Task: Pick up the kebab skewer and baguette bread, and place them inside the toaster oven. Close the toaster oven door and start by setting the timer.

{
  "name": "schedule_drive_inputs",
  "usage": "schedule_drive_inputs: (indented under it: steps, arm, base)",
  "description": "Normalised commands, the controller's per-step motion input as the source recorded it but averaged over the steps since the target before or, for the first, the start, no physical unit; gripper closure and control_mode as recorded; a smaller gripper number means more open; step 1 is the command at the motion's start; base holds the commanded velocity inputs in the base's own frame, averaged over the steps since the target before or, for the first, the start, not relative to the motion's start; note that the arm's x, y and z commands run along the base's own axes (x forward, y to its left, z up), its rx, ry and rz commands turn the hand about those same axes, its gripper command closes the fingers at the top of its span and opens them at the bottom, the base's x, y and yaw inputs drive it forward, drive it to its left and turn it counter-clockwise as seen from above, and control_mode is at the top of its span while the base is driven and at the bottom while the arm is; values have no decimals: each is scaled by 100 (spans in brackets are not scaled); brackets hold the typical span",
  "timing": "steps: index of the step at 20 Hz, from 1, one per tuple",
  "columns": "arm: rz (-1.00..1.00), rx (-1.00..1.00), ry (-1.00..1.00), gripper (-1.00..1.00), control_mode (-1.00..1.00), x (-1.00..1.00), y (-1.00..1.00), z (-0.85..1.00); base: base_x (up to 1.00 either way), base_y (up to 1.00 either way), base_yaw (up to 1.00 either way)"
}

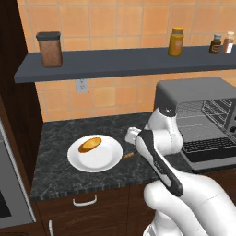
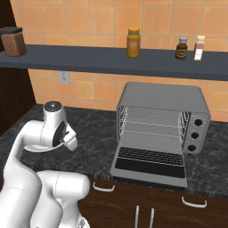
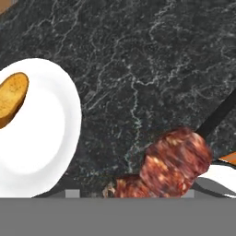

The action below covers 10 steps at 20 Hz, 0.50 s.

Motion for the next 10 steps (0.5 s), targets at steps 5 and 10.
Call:
schedule_drive_inputs:
  steps: [5, 10]
  arm:
    - [-27, -6, 6, 100, -100, -14, -81, 55]
    - [-21, -4, 5, 100, -100, 0, -100, 33]
  base:
    - [0, 0, 0]
    - [0, 0, 0]
